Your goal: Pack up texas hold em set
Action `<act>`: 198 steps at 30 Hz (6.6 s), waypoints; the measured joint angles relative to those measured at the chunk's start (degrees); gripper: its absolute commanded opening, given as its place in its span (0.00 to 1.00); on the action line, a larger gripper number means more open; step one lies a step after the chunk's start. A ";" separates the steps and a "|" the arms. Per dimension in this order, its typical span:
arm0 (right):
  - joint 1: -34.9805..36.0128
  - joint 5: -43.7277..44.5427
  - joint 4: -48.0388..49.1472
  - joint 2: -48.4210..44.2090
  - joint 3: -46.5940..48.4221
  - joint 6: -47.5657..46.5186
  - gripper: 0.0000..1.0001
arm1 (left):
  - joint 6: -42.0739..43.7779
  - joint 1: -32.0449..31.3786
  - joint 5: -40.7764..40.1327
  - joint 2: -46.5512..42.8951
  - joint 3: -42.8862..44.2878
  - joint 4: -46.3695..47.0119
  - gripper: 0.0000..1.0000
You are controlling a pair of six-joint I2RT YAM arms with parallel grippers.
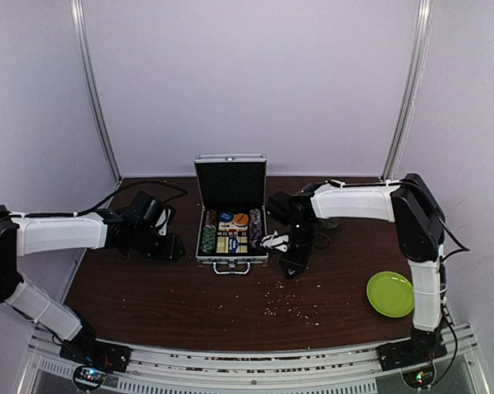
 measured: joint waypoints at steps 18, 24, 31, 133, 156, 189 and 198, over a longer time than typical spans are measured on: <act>3.04 4.00 -2.16 4.00 23.37 -0.04 0.31 | 0.00 0.00 -0.37 -0.50 -0.55 -0.72 0.59; 4.90 7.34 -0.87 9.51 24.81 -0.15 0.31 | -0.02 0.00 -1.16 -2.60 -2.08 -1.31 0.59; 5.73 10.64 0.35 11.74 25.20 -0.15 0.31 | 0.00 0.00 -1.62 -2.91 -2.12 -1.33 0.59; -17.75 -41.57 27.56 7.85 35.28 24.41 0.54 | 0.04 13.62 24.94 29.46 51.30 2.91 0.48; -15.98 -35.28 23.10 -2.05 4.63 20.41 0.65 | -0.70 11.10 20.50 19.80 20.72 6.67 0.64; -10.27 -36.37 11.58 8.55 10.34 16.41 0.51 | -4.55 5.81 20.50 21.31 11.74 17.09 0.43; -3.13 -35.19 9.14 3.93 3.93 16.76 0.54 | -5.73 2.71 16.63 12.68 3.26 15.56 0.58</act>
